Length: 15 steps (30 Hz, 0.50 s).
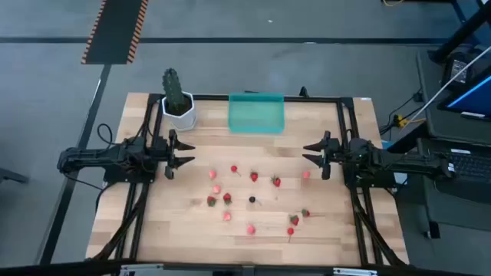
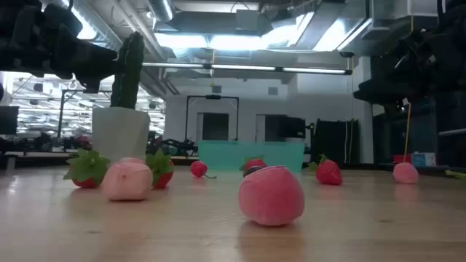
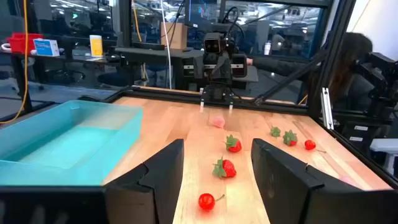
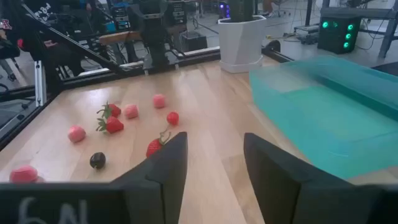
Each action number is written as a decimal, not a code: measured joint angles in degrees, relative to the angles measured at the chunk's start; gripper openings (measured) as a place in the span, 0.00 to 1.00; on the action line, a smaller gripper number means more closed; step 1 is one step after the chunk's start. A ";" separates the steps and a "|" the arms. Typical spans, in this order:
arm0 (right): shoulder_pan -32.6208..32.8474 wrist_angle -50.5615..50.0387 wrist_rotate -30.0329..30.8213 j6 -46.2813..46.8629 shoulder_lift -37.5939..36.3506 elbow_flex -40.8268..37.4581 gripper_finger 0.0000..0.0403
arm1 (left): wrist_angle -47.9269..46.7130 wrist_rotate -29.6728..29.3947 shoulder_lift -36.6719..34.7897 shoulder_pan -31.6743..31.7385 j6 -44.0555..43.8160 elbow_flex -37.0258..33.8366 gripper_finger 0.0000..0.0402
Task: Pick and placing Produce into tupperware
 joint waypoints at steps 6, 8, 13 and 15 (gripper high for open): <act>0.01 -0.02 0.00 -0.17 0.00 0.00 0.40 | 0.00 0.00 0.00 -0.01 0.02 -0.01 0.45; 0.01 -0.02 0.01 -0.17 0.00 0.00 0.40 | -0.01 0.00 0.00 -0.01 0.02 0.00 0.45; 0.00 0.77 0.02 -0.20 0.02 0.00 0.40 | 0.00 0.00 0.01 -0.02 0.02 -0.02 0.45; 0.01 2.61 0.02 -0.20 0.02 0.00 0.40 | 0.00 0.00 0.01 -0.01 0.03 0.00 0.45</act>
